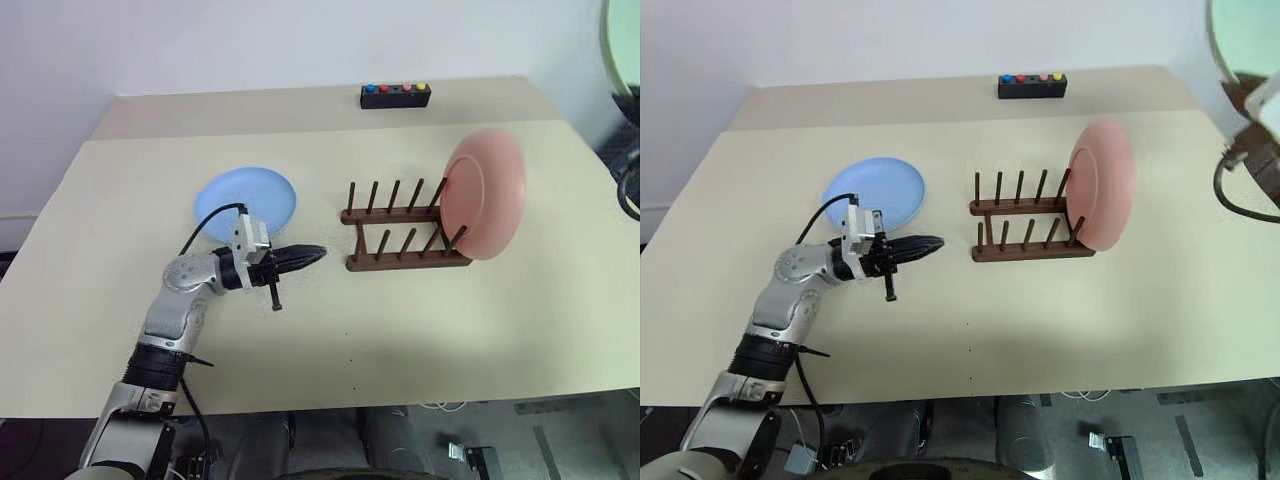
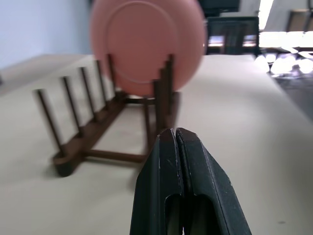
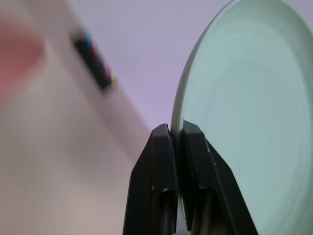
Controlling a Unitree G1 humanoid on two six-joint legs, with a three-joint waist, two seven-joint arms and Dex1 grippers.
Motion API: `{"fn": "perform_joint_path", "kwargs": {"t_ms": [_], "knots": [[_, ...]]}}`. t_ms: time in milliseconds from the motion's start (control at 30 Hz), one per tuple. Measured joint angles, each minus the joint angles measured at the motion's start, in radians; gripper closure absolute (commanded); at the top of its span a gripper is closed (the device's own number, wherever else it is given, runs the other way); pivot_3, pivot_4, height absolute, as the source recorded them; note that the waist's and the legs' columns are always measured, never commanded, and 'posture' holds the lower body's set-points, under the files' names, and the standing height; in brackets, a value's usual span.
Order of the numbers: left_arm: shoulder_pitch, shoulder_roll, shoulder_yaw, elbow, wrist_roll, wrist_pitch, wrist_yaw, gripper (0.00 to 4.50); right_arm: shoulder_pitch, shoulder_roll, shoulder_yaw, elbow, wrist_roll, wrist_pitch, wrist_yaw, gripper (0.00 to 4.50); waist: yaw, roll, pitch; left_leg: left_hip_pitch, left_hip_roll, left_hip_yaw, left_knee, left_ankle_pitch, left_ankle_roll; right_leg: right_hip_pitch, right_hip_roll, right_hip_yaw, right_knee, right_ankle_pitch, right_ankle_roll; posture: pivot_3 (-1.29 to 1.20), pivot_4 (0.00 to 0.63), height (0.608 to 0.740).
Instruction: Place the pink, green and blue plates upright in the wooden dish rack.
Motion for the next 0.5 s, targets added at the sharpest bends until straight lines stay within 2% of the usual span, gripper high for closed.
{"fn": "perform_joint_path", "kwargs": {"t_ms": [167,300,500], "knots": [[0.012,0.005,0.003,-0.011,0.003,0.001,0.017,4.5,-0.005,0.1,0.044,-0.32,0.382,0.272,0.075,4.45,0.002,-0.001,0.0,-0.001,0.0,-0.001,0.001,0.0,0.0,0.0,0.0,0.0,0.0,0.0,0.0,0.0,0.15,0.74],[0.029,0.02,0.006,-0.026,0.003,0.005,0.019,4.5,-0.014,0.166,0.045,-0.408,0.602,0.448,0.053,4.45,0.014,-0.001,0.001,-0.001,0.0,-0.001,0.001,0.0,0.0,0.0,0.0,0.0,0.0,0.0,0.0,0.0,0.15,0.74],[0.031,0.034,0.006,-0.032,0.001,0.019,0.016,4.5,-0.04,0.256,0.045,-0.471,0.878,0.629,-0.06,4.45,0.026,-0.001,0.0,-0.001,0.0,-0.001,0.001,0.0,0.0,0.0,0.0,-0.001,0.0,0.0,0.0,0.0,0.15,0.74]]}}
